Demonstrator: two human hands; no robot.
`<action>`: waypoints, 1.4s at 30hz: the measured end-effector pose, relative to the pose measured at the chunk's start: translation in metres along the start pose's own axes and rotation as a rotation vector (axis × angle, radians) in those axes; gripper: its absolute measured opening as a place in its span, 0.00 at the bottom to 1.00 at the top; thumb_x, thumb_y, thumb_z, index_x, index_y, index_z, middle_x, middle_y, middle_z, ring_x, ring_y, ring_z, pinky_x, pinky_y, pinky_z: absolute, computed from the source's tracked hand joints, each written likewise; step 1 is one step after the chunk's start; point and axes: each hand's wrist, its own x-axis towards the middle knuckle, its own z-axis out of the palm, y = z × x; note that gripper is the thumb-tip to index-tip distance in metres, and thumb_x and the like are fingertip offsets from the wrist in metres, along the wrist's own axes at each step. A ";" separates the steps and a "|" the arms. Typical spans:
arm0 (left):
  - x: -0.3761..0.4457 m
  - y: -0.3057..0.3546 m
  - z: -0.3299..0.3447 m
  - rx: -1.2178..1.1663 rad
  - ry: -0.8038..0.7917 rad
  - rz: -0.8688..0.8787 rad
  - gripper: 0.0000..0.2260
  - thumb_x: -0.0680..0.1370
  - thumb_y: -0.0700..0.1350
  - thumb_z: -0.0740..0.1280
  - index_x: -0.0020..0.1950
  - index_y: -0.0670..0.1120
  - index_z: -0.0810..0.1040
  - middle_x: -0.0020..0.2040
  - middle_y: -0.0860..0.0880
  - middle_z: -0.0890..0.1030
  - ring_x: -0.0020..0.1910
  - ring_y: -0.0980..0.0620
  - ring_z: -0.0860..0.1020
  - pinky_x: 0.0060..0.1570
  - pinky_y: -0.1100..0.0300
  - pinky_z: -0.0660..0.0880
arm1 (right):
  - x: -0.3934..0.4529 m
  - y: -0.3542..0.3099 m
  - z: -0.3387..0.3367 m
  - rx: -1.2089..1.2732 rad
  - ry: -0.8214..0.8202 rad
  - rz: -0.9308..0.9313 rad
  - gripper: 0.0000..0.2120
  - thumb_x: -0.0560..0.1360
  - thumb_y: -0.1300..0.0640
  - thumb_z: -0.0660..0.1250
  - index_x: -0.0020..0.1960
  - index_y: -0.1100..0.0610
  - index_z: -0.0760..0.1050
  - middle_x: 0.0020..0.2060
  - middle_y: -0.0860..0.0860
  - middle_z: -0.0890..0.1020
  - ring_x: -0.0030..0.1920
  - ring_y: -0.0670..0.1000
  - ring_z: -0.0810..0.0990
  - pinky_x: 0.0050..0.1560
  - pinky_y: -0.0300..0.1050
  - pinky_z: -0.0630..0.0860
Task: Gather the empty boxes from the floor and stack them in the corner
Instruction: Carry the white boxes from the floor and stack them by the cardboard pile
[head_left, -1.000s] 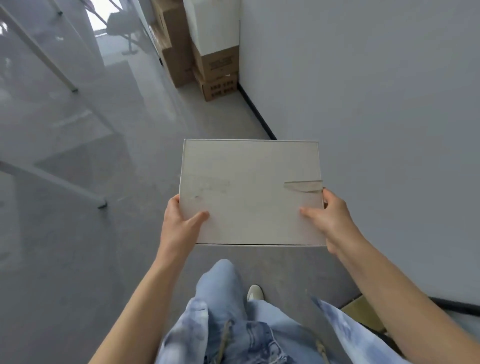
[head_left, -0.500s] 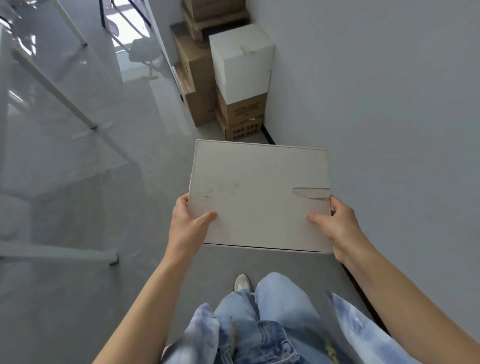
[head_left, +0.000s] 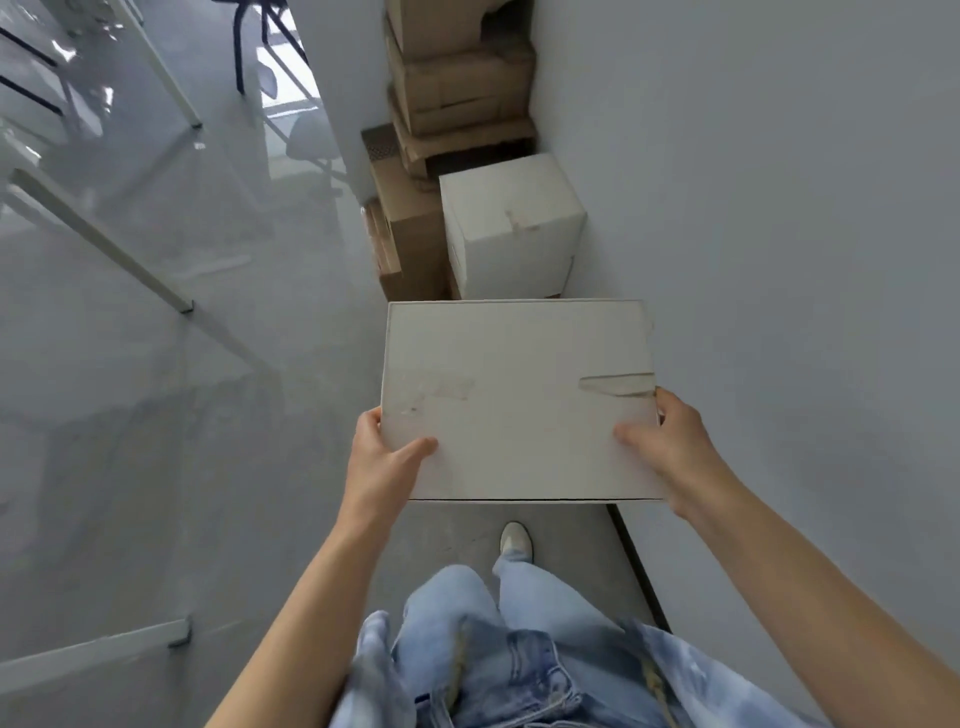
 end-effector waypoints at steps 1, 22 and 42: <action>0.016 0.011 0.006 -0.014 0.011 -0.008 0.22 0.71 0.40 0.73 0.62 0.49 0.71 0.57 0.49 0.81 0.54 0.50 0.81 0.52 0.54 0.78 | 0.019 -0.017 0.000 -0.011 -0.016 0.002 0.19 0.73 0.66 0.65 0.61 0.53 0.74 0.50 0.52 0.81 0.48 0.55 0.82 0.49 0.51 0.80; 0.394 0.195 0.098 0.106 -0.017 -0.111 0.22 0.71 0.43 0.75 0.60 0.46 0.69 0.58 0.47 0.78 0.56 0.48 0.79 0.51 0.55 0.75 | 0.390 -0.244 0.081 -0.116 -0.029 0.009 0.19 0.68 0.66 0.67 0.55 0.51 0.76 0.49 0.53 0.83 0.49 0.56 0.82 0.53 0.56 0.80; 0.481 0.202 0.152 0.014 0.053 -0.364 0.21 0.73 0.40 0.74 0.59 0.46 0.67 0.55 0.48 0.77 0.52 0.47 0.78 0.53 0.49 0.76 | 0.519 -0.255 0.103 -0.262 -0.097 0.171 0.27 0.68 0.61 0.61 0.67 0.51 0.68 0.59 0.54 0.79 0.57 0.57 0.79 0.58 0.55 0.77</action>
